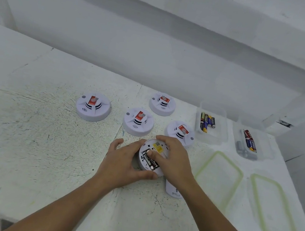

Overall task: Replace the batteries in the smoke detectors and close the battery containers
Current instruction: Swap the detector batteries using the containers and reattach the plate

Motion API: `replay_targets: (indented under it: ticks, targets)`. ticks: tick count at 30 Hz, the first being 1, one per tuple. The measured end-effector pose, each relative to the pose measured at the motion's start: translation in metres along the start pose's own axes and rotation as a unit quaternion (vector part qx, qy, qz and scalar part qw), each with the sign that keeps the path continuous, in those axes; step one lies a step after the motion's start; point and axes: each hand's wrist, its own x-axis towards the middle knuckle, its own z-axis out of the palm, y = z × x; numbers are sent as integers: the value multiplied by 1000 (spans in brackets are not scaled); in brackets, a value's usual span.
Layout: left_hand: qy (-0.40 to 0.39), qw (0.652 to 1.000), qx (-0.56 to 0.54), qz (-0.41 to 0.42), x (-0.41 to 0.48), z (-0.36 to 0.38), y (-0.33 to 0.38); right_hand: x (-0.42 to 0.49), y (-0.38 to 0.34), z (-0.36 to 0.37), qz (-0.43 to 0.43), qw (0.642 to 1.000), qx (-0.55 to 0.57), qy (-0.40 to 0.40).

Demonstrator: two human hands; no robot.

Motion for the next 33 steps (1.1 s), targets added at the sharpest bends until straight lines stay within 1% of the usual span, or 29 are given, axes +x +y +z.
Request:
replay_targets:
  ticks: [4, 8, 10, 13, 15, 18, 20, 22, 24, 26, 28, 30, 33]
  targets:
    - [-2, 1000, -23, 4, -1, -2, 1, -14, 4, -3, -27, 997, -25, 63]
    - [-9, 998, -55, -12, -5, -10, 6, -35, 18, -7, 11, 991, -47, 123]
    - [-25, 997, -70, -37, -8, -14, 8, -49, 25, -4, 25, 989, -68, 125]
    - [-53, 996, -64, -41, -10, -20, 3, -67, 29, 5, 44, 983, -118, 136]
    - [-67, 995, -61, -40, -11, -24, -2, -76, 30, 12, 40, 971, -192, 140]
    - [-74, 995, -66, -26, -10, -27, -8, -85, 28, 17, 52, 952, -279, 117]
    - [-80, 994, -73, -18, -10, -28, -8, -89, 24, 16, 64, 943, -310, 106]
    - [-97, 993, -71, -20, -9, -30, -11, -90, 20, 16, 73, 939, -318, 104]
    - [-121, 990, -69, -30, -7, -30, -18, -92, 18, 17, 79, 943, -304, 112]
    - [-148, 986, -72, -38, -5, -34, -25, -92, 16, 17, 101, 952, -262, 124]
    - [-173, 982, -73, -32, -2, -38, -28, -92, 19, 13, 144, 964, -189, 122]
    - [-190, 979, -75, -21, 0, -42, -29, -95, 22, 10, 169, 970, -114, 130]
    - [-218, 973, -71, -20, 1, -45, -30, -98, 20, 2, 203, 969, -3, 140]
